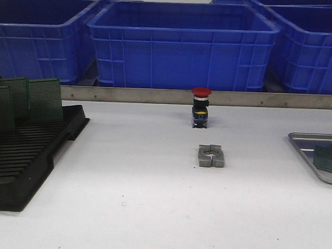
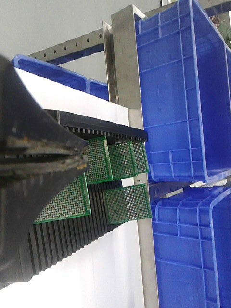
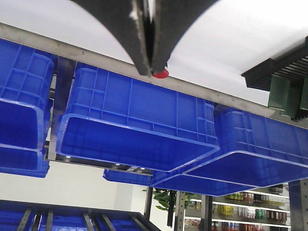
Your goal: Place circuit board on tray
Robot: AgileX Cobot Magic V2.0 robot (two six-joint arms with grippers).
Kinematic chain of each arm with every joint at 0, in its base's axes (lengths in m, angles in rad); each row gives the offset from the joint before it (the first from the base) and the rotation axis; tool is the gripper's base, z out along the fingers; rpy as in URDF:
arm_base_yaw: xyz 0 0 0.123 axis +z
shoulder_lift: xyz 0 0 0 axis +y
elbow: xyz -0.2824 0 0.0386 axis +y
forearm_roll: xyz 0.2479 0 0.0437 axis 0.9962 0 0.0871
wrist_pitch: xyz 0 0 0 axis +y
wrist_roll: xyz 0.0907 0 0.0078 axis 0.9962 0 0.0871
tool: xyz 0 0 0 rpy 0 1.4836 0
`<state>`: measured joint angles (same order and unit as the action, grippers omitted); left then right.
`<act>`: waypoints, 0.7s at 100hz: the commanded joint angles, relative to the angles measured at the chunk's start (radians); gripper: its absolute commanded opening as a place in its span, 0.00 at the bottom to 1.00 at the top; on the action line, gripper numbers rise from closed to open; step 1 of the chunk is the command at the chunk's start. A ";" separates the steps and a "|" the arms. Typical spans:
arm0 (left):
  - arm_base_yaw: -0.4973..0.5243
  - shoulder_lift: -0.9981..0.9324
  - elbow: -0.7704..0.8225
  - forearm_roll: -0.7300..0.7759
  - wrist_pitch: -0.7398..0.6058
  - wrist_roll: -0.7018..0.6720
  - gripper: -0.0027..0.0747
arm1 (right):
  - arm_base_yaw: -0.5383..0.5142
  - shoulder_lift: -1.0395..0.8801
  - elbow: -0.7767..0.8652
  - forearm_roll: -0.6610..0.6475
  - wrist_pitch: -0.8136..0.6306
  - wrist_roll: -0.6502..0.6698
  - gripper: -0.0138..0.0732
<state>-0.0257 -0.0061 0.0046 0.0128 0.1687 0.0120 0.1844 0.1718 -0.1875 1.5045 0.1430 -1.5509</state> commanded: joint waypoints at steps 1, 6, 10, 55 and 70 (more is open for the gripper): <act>0.004 -0.027 0.019 -0.002 -0.073 -0.012 0.01 | 0.003 0.012 -0.026 0.016 0.003 -0.005 0.09; 0.004 -0.027 0.019 -0.002 -0.073 -0.012 0.01 | 0.003 0.012 -0.026 0.016 0.003 -0.005 0.09; 0.004 -0.027 0.019 -0.002 -0.073 -0.012 0.01 | 0.003 0.012 -0.026 0.016 0.003 -0.005 0.09; 0.004 -0.027 0.019 -0.002 -0.073 -0.012 0.01 | 0.003 0.012 -0.026 0.016 0.003 -0.005 0.09; 0.004 -0.027 0.019 -0.002 -0.073 -0.012 0.01 | -0.014 0.011 -0.026 0.015 -0.063 -0.005 0.09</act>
<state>-0.0233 -0.0061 0.0046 0.0128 0.1687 0.0104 0.1844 0.1718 -0.1875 1.5045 0.1345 -1.5577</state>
